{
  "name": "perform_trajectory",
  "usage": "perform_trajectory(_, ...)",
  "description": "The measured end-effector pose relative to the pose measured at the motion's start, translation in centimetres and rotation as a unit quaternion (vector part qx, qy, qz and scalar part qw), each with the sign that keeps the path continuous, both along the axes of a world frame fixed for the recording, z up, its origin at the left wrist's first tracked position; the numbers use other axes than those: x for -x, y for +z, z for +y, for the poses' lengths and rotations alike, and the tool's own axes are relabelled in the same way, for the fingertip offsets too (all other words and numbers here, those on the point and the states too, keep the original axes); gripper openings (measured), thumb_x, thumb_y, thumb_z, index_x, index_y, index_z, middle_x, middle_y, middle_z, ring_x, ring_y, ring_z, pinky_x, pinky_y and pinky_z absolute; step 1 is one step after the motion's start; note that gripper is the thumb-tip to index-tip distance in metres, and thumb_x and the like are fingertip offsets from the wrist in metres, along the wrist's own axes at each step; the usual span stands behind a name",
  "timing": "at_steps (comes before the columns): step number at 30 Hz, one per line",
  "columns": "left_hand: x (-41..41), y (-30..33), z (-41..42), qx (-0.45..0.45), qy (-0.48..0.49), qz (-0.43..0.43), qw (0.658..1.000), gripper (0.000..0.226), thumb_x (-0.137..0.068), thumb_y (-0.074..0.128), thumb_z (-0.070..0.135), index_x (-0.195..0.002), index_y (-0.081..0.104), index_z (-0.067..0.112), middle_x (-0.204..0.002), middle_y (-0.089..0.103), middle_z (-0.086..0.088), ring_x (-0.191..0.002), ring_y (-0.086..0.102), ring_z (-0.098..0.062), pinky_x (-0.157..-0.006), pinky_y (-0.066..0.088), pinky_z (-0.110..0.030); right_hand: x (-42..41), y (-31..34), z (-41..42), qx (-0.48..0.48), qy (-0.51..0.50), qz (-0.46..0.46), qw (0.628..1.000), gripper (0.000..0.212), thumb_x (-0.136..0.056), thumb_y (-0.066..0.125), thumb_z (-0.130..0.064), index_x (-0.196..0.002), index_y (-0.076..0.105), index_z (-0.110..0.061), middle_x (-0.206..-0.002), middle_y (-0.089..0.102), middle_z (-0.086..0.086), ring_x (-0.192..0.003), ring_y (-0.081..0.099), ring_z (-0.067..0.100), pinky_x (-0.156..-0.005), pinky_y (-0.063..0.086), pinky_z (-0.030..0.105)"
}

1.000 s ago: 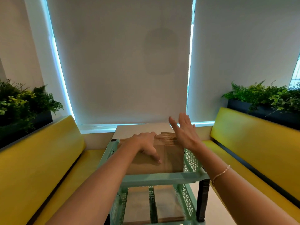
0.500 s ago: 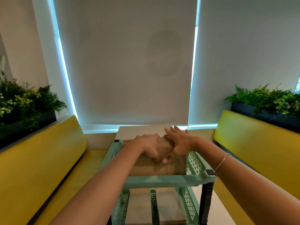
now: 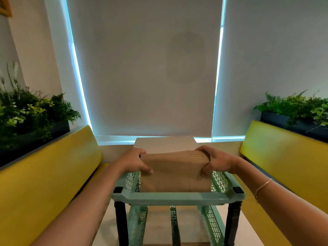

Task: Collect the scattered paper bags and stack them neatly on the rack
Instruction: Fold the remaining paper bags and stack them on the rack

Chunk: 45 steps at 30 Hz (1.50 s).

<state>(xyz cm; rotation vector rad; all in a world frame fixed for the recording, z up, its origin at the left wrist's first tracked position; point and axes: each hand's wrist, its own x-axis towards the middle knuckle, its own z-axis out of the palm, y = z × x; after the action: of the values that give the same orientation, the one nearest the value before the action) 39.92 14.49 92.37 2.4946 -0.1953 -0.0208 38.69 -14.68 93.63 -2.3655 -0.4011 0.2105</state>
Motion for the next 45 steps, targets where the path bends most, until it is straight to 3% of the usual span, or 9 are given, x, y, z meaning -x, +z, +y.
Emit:
perform_trajectory(6, -0.3, -1.6, 0.5, 0.128, 0.01, 0.049, 0.99, 0.121, -0.028, 0.09, 0.048, -0.135, 0.045, 0.015, -0.124, 0.059, -0.009, -0.112, 0.057, -0.027, -0.099, 0.046, -0.045, -0.2, -1.3, -0.4, -0.075, -0.021, 0.063, 0.995, 0.117, -0.056, 0.082, 0.002, -0.148, 0.011, -0.018, -0.121, 0.048, 0.008, -0.111, 0.05, 0.026, -0.086, 0.051, 0.032)
perform_trajectory(11, 0.5, -1.4, -0.2, 0.168, -0.004, 0.051, 0.985, 0.049, -0.067, 0.082, 0.004, -0.106, 0.056, 0.018, -0.106, 0.065, -0.007, -0.101, 0.062, -0.023, -0.092, 0.052, -0.039, -0.3, -2.3, -0.2, -0.092, -0.022, 0.059, 0.994, 0.084, -0.057, 0.077, 0.012, -0.127, 0.041, -0.018, -0.106, 0.06, 0.013, -0.096, 0.062, 0.027, -0.073, 0.057, 0.035)
perform_trajectory(15, 0.3, -1.0, -0.2, 0.217, -0.015, 0.012, 0.976, 0.041, -0.07, 0.076, -0.004, -0.101, 0.056, 0.014, -0.1, 0.063, -0.007, -0.097, 0.061, -0.022, -0.071, 0.054, -0.021, -0.8, -2.2, 0.1, -0.161, -0.047, 0.012, 0.986, 0.066, -0.057, 0.074, 0.019, -0.112, 0.054, -0.013, -0.094, 0.063, 0.008, -0.086, 0.061, 0.021, -0.066, 0.055, 0.031)
perform_trajectory(20, -0.6, -0.8, -0.3, 0.235, 0.011, 0.043, 0.971, 0.059, -0.069, 0.079, -0.002, -0.119, 0.05, 0.007, -0.105, 0.062, -0.008, -0.094, 0.061, -0.018, -0.077, 0.057, -0.026, -1.0, -1.5, -0.2, -0.199, -0.04, 0.019, 0.979, 0.064, -0.058, 0.069, 0.024, -0.108, 0.056, -0.014, -0.091, 0.064, 0.008, -0.082, 0.062, 0.023, -0.067, 0.056, 0.034)
perform_trajectory(24, -4.1, -4.5, 1.0, 0.151, 0.026, 0.057, 0.986, 0.125, -0.028, 0.091, 0.046, -0.138, 0.039, 0.015, -0.132, 0.054, -0.006, -0.117, 0.054, -0.024, -0.098, 0.048, -0.042, -0.8, -2.7, 0.6, -0.137, -0.047, 0.071, 0.987, 0.065, -0.061, 0.07, 0.022, -0.11, 0.05, -0.016, -0.085, 0.063, 0.009, -0.076, 0.062, 0.022, -0.058, 0.055, 0.028)
perform_trajectory(32, -0.6, -2.0, -0.7, 0.229, 0.023, 0.033, 0.972, 0.05, -0.074, 0.075, -0.001, -0.116, 0.052, 0.013, -0.109, 0.062, -0.004, -0.098, 0.059, -0.017, -0.077, 0.052, -0.022, -0.7, -2.8, 0.8, -0.171, -0.052, 0.018, 0.984, 0.066, -0.063, 0.072, 0.018, -0.113, 0.051, -0.019, -0.094, 0.063, 0.004, -0.087, 0.061, 0.017, -0.065, 0.055, 0.025)
perform_trajectory(36, -0.1, -1.1, -0.5, 0.365, 0.031, 0.008, 0.93, 0.041, -0.079, 0.068, -0.005, -0.115, 0.055, 0.008, -0.106, 0.065, -0.009, -0.092, 0.062, -0.02, -0.079, 0.052, -0.029, -1.2, -2.4, 0.8, -0.288, -0.062, -0.021, 0.955, 0.053, -0.067, 0.072, 0.014, -0.112, 0.058, -0.011, -0.099, 0.066, 0.009, -0.092, 0.063, 0.025, -0.078, 0.056, 0.036)
perform_trajectory(39, 0.5, 0.1, -1.1, 0.48, 0.04, 0.038, 0.876, 0.022, -0.085, 0.06, -0.002, -0.104, 0.056, 0.009, -0.09, 0.066, -0.009, -0.074, 0.062, -0.02, -0.059, 0.056, -0.027, -1.1, -1.5, 1.3, -0.381, -0.062, 0.051, 0.921, 0.044, -0.071, 0.072, -0.002, -0.112, 0.058, -0.012, -0.107, 0.066, 0.013, -0.095, 0.063, 0.03, -0.086, 0.053, 0.044)
perform_trajectory(45, 0.7, 1.3, -1.4, 0.459, 0.062, 0.117, 0.879, 0.005, -0.091, 0.057, 0.014, -0.088, 0.058, 0.01, -0.075, 0.062, -0.009, -0.062, 0.059, -0.02, -0.051, 0.049, -0.024, -0.4, -0.4, 2.5, -0.373, -0.096, 0.169, 0.907, 0.05, -0.07, 0.069, -0.032, -0.111, 0.056, -0.006, -0.092, 0.067, 0.014, -0.077, 0.064, 0.027, -0.073, 0.052, 0.035)
